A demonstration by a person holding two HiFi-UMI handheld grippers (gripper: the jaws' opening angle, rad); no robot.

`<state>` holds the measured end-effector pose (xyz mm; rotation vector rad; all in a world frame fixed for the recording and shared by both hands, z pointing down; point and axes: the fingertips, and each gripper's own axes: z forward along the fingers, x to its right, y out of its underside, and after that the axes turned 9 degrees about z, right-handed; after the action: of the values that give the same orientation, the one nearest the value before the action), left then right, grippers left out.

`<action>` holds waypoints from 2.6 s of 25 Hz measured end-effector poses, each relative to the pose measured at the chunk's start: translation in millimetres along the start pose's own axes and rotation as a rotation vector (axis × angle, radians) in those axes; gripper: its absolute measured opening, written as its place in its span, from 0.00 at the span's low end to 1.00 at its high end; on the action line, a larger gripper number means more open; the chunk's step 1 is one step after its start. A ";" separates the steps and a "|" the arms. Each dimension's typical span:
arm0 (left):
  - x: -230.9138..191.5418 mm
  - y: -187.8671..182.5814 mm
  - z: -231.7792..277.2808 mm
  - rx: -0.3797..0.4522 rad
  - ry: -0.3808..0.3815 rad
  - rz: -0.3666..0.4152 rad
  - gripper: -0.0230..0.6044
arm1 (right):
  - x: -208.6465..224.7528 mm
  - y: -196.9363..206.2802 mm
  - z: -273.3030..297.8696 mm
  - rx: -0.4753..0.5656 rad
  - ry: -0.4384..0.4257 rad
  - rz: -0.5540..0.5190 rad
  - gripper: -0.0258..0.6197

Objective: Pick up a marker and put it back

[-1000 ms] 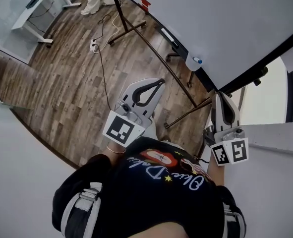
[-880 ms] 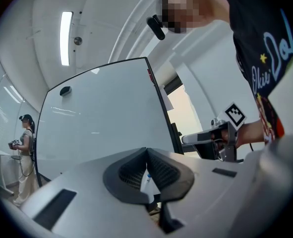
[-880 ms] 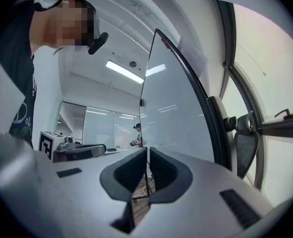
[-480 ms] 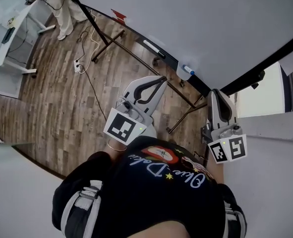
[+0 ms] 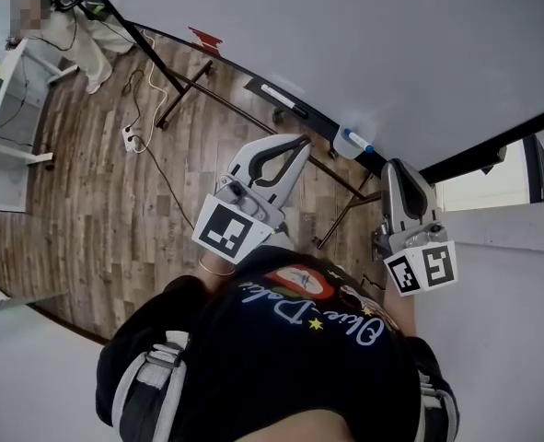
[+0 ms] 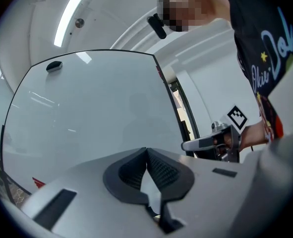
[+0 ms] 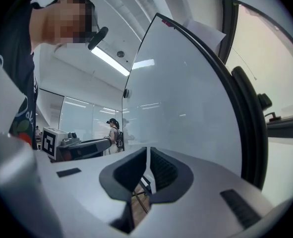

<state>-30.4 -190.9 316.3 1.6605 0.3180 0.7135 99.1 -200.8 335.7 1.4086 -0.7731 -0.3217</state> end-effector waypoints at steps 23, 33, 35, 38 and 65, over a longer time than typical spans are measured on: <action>-49.4 20.5 11.4 0.064 0.175 -0.020 0.04 | 36.2 72.9 46.6 -0.149 0.312 -0.033 0.23; -58.1 25.9 10.7 0.068 0.171 -0.024 0.04 | 50.1 90.8 55.8 -0.184 0.352 -0.025 0.23; -60.4 26.4 9.7 0.065 0.166 -0.024 0.04 | 52.0 90.4 57.3 -0.188 0.361 -0.030 0.23; -64.6 27.3 7.2 0.062 0.157 -0.029 0.04 | 52.1 90.5 58.8 -0.197 0.369 -0.043 0.19; -76.1 28.7 -2.4 0.080 0.140 -0.041 0.04 | 29.4 50.0 57.5 -0.126 0.378 -0.150 0.16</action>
<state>-95.7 -239.1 322.9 1.6780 0.4844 0.7965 71.0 -254.4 390.5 1.3582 -0.3332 -0.2061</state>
